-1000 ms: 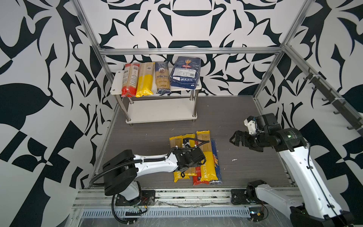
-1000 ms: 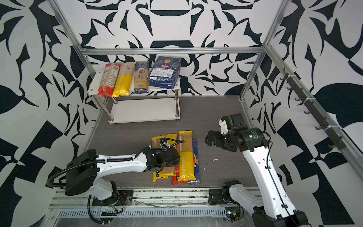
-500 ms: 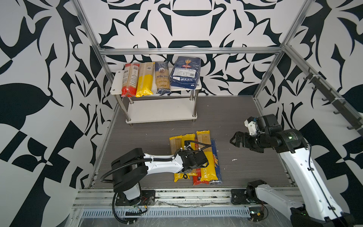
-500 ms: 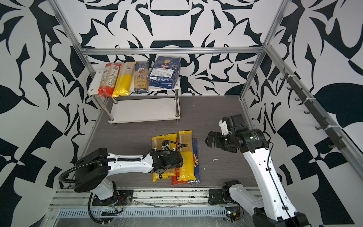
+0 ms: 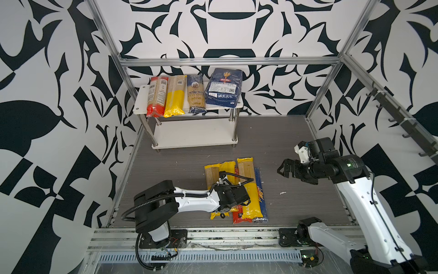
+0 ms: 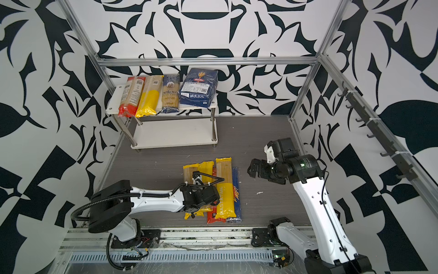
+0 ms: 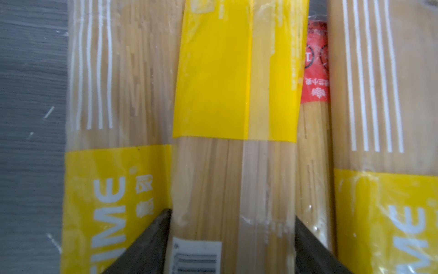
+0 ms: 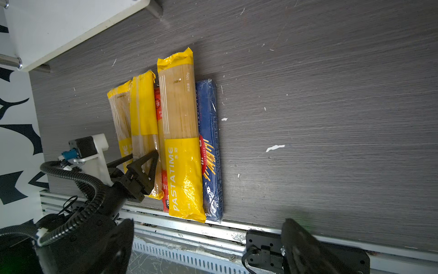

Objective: Arrange pasta packages on shelves
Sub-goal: Pick up the pasta bag from the bottom-center of the table.

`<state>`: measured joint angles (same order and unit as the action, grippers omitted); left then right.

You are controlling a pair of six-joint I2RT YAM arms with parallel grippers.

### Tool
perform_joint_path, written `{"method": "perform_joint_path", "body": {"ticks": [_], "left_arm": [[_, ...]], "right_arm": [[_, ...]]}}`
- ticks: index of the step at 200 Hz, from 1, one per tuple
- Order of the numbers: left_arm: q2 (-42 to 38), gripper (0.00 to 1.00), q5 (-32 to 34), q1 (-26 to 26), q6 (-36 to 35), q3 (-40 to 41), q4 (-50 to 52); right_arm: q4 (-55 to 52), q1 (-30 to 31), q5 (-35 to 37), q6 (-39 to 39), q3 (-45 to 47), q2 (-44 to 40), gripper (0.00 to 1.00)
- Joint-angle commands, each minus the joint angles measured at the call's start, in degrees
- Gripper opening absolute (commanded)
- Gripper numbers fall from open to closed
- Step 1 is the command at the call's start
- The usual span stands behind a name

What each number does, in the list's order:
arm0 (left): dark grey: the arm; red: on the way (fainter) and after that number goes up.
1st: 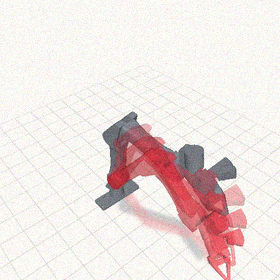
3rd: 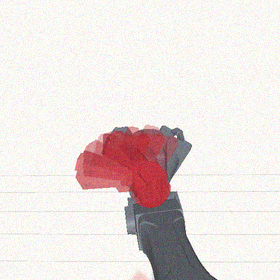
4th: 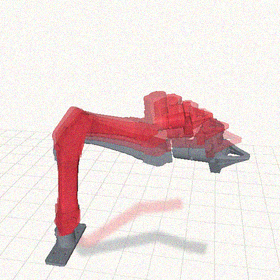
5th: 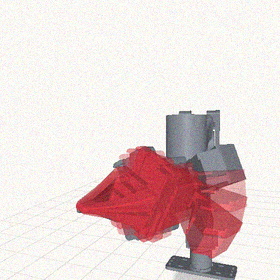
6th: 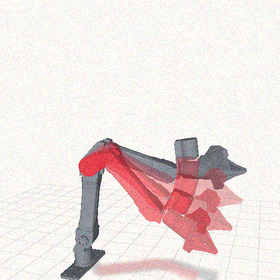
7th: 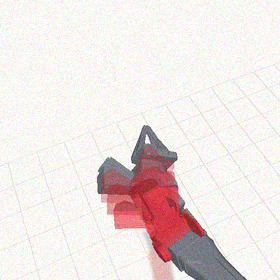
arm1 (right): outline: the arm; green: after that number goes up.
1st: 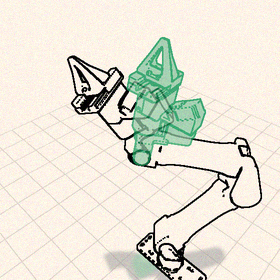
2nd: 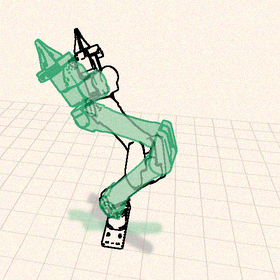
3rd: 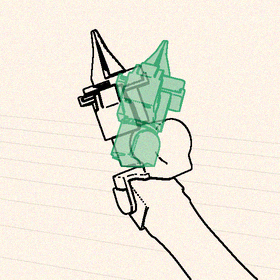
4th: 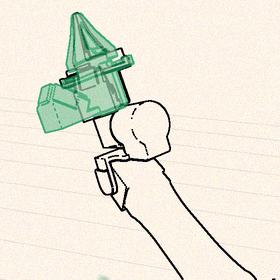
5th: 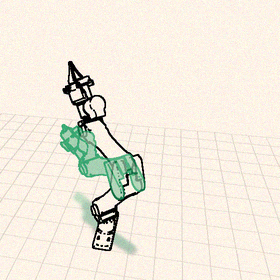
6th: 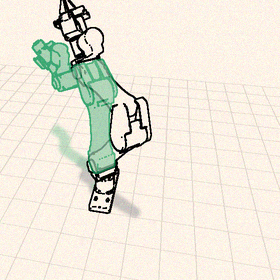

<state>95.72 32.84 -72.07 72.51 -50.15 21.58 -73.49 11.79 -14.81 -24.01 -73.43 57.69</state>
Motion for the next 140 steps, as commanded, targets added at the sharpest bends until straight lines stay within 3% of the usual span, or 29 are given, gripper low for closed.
{"method": "perform_joint_path", "body": {"ticks": [1, 104, 140], "left_arm": [[5.7, 0.67, -9.1, 0.3, 5.9, 3.7, 10.7], [-6.5, 0.11, 1.8, 1.2, 4.0, 1.0, 24.4], [-12.2, 0.00, 6.1, 3.2, 0.2, -0.9, 28.1]], "right_arm": [[0.3, -0.2, 0.0, 0.2, -1.6, 0.3, 1.00], [2.4, -0.2, -0.9, -0.5, -2.8, 2.3, 0.99], [3.8, -0.2, -1.0, -1.4, -2.5, 3.1, 0.99]]}}
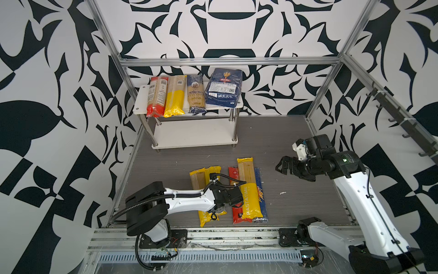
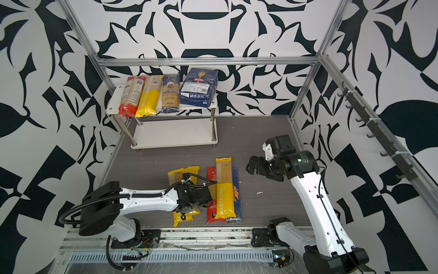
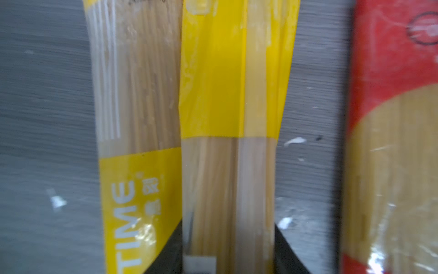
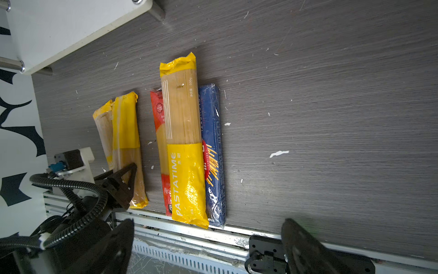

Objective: Arrange pasta packages on shelves
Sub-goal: Pick up the pasta bag from the bottom-center of the table, then place the pasta bag on the shelf.

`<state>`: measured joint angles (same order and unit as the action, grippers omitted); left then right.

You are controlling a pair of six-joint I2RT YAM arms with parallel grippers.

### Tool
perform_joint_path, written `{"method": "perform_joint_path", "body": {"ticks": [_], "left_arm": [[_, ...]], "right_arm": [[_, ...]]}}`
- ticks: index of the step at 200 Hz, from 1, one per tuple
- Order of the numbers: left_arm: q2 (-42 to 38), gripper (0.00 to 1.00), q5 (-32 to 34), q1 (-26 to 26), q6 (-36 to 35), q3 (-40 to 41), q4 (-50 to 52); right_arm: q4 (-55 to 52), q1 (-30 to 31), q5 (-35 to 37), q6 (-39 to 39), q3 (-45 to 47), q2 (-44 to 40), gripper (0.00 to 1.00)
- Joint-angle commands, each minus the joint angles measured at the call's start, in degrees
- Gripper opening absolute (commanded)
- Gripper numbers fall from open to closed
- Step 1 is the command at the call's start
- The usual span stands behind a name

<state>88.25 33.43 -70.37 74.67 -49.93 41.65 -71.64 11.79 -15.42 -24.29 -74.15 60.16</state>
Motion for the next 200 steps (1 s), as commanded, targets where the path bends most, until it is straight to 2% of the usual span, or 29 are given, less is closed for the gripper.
{"method": "perform_joint_path", "body": {"ticks": [1, 69, 106, 158, 200], "left_arm": [[-4.9, 0.00, 5.6, 1.6, -2.2, -1.2, 8.1], [-18.5, 0.00, 13.7, 5.4, -12.6, 0.7, 5.3], [-24.8, 0.00, 15.4, 8.4, -19.6, 4.2, -1.9], [-27.4, 0.00, 10.1, 19.1, -33.4, 6.3, -13.9], [-21.9, 0.00, 0.8, 29.1, -42.9, 4.5, -24.1]], "right_arm": [[2.0, -0.2, -0.4, -1.1, -1.8, 0.6, 0.99], [5.0, -0.2, -0.6, -2.6, -2.6, 3.1, 0.99], [5.7, -0.2, -0.1, -2.6, -4.5, 5.0, 0.99], [7.3, -0.2, 0.6, -3.4, -6.6, 7.4, 0.99], [7.6, -0.2, 2.2, -3.8, -8.9, 9.4, 0.99]]}}
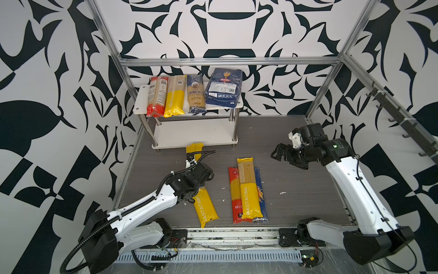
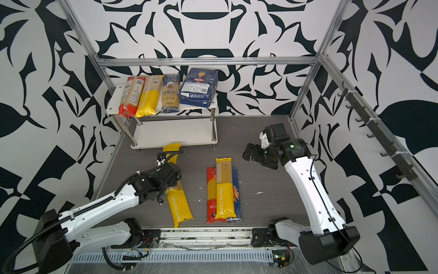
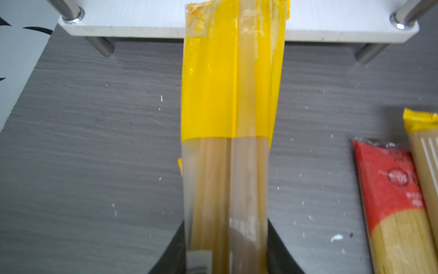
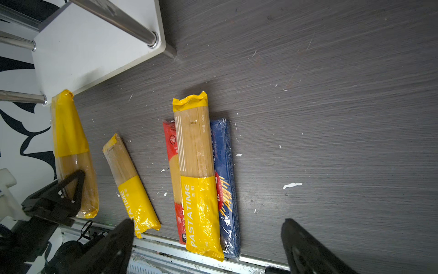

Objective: Arrange pasta packages on shelves
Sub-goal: Place the pasta bag on the shelf.

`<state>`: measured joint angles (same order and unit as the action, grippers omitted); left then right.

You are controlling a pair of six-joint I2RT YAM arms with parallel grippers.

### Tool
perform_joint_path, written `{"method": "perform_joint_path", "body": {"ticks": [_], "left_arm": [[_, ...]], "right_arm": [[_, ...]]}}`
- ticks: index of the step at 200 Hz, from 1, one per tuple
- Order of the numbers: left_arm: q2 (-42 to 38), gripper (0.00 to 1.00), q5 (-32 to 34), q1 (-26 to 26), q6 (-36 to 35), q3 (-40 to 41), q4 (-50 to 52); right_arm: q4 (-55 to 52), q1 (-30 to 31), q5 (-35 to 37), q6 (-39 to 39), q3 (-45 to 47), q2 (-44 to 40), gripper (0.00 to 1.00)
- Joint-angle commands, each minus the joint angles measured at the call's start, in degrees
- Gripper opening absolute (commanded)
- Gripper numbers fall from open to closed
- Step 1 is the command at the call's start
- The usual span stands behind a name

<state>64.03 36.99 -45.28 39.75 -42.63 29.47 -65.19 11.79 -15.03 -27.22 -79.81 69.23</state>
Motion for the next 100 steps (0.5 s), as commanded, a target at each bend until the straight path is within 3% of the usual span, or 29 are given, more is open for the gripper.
{"method": "perform_joint_path", "body": {"ticks": [1, 61, 100], "left_arm": [[2.4, 0.00, -3.0, 4.3, -8.1, -2.9, -12.1], [15.4, 0.00, -12.6, 12.7, -16.2, -11.6, -20.5], [20.2, 0.00, -15.6, 15.3, -18.7, -16.5, -23.4]], "right_arm": [[1.2, -0.2, 1.9, -0.9, -3.3, 0.4, 0.99], [1.7, -0.2, 5.1, -2.6, -4.7, 1.6, 0.99], [1.5, -0.2, 7.7, -3.4, -4.9, 1.5, 0.99]]}}
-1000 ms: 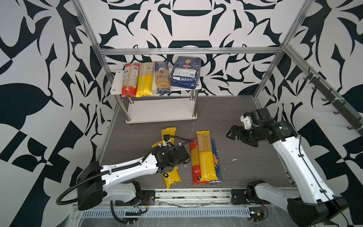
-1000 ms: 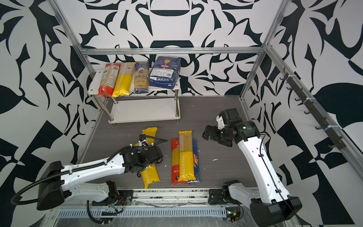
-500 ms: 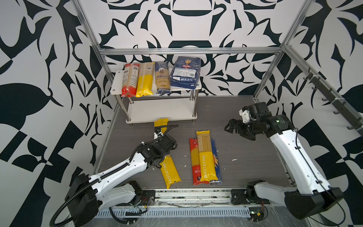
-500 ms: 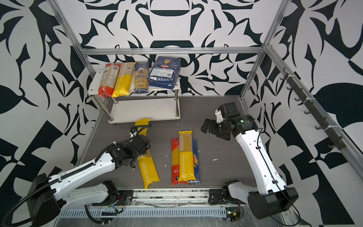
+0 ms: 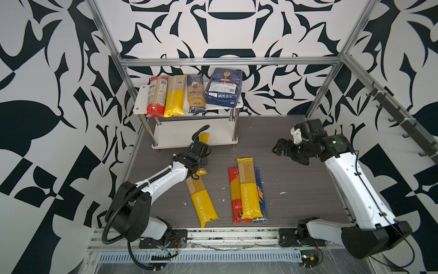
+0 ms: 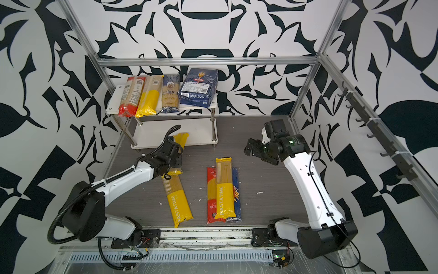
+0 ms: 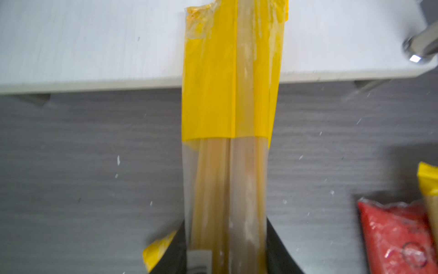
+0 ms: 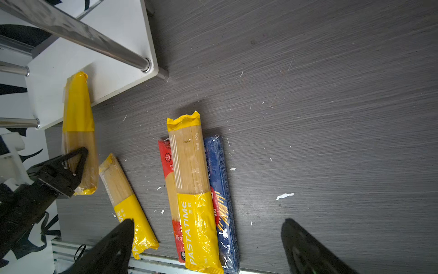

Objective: Arrange pasta packages on shelves
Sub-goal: Place the pasta bag on the shelf.

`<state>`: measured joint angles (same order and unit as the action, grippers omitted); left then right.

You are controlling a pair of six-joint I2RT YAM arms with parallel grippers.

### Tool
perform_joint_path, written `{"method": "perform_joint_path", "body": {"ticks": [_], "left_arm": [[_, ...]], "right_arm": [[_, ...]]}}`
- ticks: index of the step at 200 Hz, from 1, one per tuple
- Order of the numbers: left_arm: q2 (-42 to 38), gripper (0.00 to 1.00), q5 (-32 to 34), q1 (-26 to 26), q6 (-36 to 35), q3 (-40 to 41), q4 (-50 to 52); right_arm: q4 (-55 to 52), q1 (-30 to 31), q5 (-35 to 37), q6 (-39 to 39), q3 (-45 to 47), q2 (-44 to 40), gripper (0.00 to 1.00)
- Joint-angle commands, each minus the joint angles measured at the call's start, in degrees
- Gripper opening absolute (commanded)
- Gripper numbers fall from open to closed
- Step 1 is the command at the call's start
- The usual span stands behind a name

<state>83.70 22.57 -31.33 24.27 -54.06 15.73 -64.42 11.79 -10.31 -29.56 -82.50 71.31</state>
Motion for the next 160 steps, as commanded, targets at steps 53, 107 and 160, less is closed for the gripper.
{"method": "perform_joint_path", "body": {"ticks": [53, 107, 160], "left_arm": [[7.4, 0.00, -3.1, 4.4, -4.7, -8.2, -18.1], [13.4, 0.00, -5.0, 5.6, -4.2, -11.0, -26.4], [18.7, 0.00, -6.4, 6.1, -4.1, -17.1, -27.4]], "right_arm": [[-0.5, -0.2, 5.7, -1.8, -3.4, -0.3, 0.99], [-4.6, -0.3, 9.2, -1.7, -7.0, -0.4, 1.00], [-7.5, -0.3, 11.8, -2.6, -8.6, -2.0, 1.00]]}}
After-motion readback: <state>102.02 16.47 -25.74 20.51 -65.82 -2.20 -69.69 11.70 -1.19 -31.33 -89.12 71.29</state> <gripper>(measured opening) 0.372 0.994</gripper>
